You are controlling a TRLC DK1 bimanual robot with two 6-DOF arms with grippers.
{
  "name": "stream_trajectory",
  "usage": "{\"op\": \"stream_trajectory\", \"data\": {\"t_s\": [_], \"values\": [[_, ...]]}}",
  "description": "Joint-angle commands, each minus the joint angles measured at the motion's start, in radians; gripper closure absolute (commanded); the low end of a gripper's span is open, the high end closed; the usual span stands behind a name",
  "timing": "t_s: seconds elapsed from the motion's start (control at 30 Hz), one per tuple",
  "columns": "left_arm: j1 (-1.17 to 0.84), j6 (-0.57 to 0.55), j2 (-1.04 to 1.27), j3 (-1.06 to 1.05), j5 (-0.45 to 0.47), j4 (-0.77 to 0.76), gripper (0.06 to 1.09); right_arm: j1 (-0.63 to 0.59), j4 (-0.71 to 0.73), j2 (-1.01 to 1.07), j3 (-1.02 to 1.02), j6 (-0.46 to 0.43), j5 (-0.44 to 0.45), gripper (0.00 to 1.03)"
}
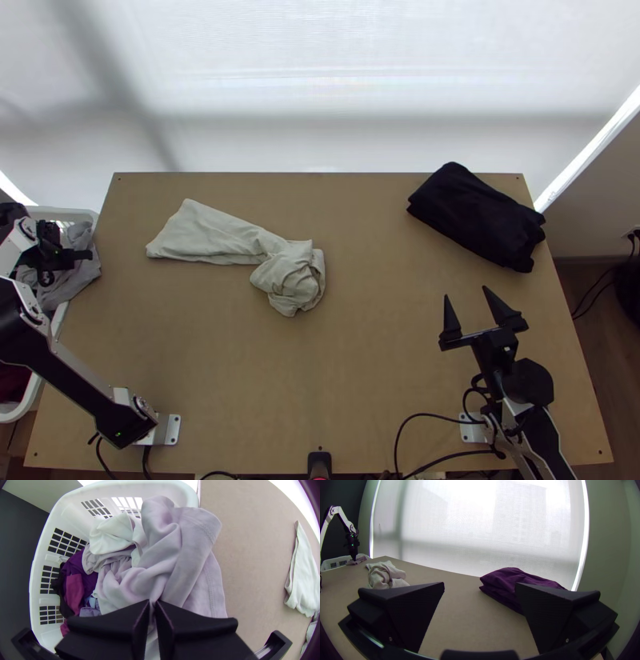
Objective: Fold the t-shirt
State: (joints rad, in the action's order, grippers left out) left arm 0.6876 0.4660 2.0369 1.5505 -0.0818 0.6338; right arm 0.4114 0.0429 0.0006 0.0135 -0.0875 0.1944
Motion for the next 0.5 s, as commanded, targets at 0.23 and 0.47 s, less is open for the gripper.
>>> {"op": "stream_trajectory", "data": {"t_s": [0.23,0.47], "values": [[0.234,-0.13,0.217,0.51,0.076,0.05,1.05,0.003,-0.011,-0.002,-0.01,-0.018,0.002,0.03],[0.355,-0.121,0.391,0.698,0.034,0.037,0.97,0.003,-0.011,-0.004,-0.01,-0.018,0.002,0.03]]}}
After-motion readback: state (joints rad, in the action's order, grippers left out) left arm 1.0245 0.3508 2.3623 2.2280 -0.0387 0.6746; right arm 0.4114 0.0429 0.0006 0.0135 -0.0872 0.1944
